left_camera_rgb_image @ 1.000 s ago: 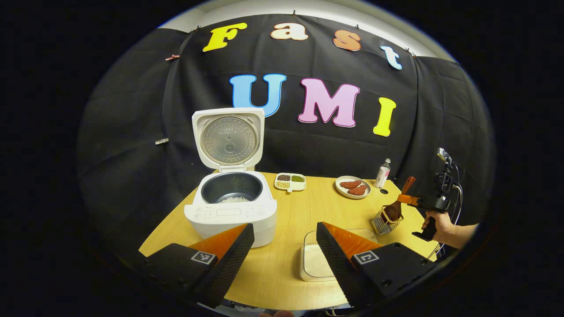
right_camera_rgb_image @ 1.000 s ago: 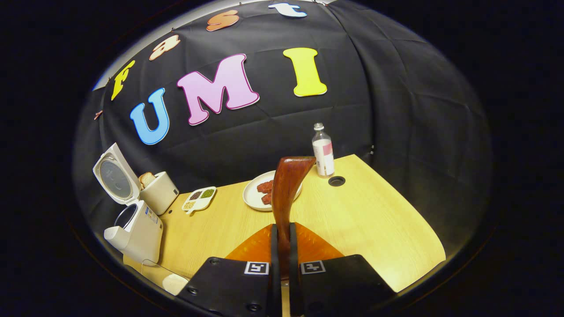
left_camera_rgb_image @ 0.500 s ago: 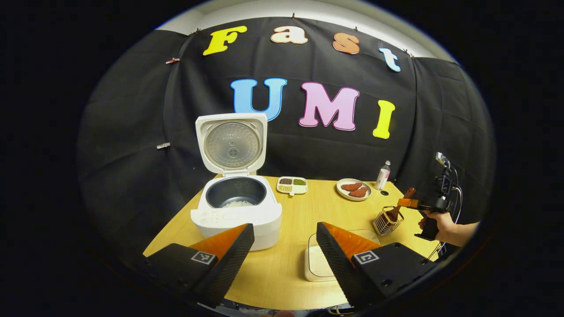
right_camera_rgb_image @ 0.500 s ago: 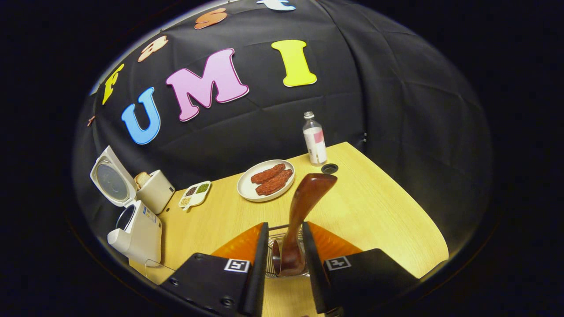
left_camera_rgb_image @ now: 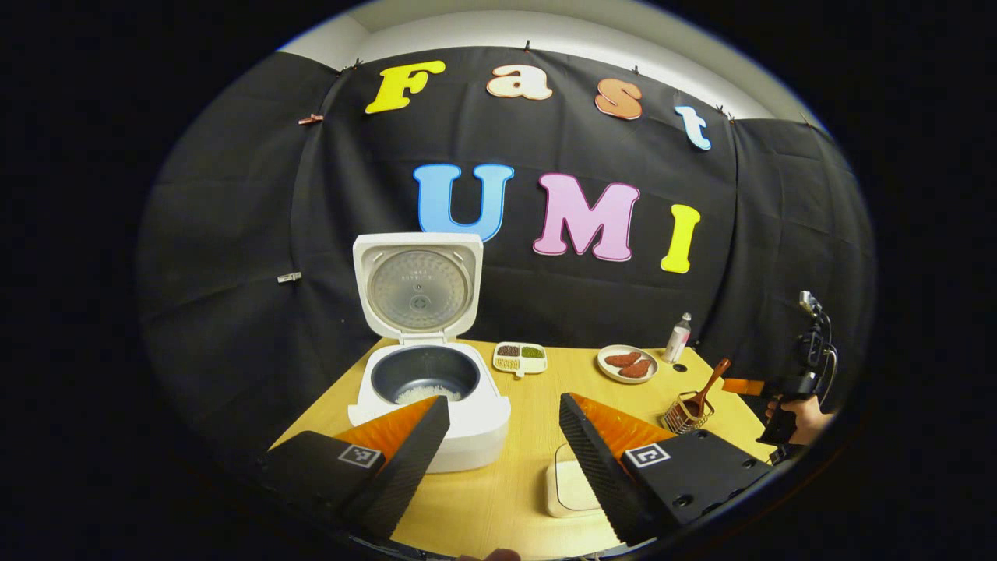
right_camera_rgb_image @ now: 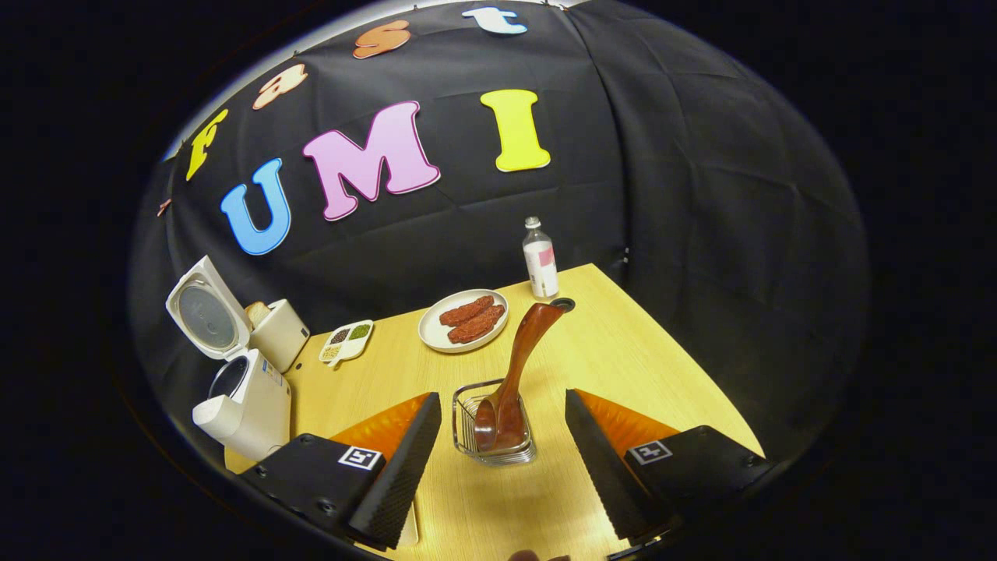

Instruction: Close the left gripper, press the button to open the rice cooker; take a wooden spoon from the chopstick holder with the right hand, scoop a spoonful of rice and pour it into the rice cooker, then put the wooden spoon back into the chopstick holder.

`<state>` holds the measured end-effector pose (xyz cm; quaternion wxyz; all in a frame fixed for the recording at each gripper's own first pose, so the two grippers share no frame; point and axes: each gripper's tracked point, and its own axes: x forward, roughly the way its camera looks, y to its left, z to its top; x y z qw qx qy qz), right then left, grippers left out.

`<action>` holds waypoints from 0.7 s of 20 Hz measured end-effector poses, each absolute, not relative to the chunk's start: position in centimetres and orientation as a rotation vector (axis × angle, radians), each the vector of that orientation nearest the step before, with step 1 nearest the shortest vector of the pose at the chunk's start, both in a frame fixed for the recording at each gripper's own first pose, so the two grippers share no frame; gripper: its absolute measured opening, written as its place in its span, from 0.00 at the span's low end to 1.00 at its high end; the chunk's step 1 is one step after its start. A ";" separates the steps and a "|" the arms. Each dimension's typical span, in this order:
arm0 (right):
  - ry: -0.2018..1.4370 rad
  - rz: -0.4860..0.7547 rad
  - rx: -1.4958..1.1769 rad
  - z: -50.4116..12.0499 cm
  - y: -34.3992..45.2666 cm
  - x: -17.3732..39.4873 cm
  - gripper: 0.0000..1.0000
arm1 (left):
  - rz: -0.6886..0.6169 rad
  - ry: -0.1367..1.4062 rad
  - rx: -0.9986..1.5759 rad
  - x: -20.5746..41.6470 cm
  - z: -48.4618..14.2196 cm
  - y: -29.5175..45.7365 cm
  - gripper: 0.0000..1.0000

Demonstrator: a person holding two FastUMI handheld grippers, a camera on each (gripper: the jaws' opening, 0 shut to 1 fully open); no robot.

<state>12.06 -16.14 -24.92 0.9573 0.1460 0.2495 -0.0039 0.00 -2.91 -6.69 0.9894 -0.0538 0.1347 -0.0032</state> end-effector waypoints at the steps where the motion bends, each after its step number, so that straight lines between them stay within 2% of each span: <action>1: 0.493 -0.013 0.287 -24.0 -16.3 11.4 0.99 | -0.009 0.256 -0.102 0.5 -6.1 -2.6 0.98; 13: 0.385 -0.030 0.199 -15.0 -16.1 5.0 0.99 | 0.056 -0.007 0.000 11.9 4.7 5.2 0.96; 14: 0.380 -0.027 0.196 -14.6 -15.7 4.4 0.99 | 0.070 -0.018 0.013 13.1 5.3 6.1 1.00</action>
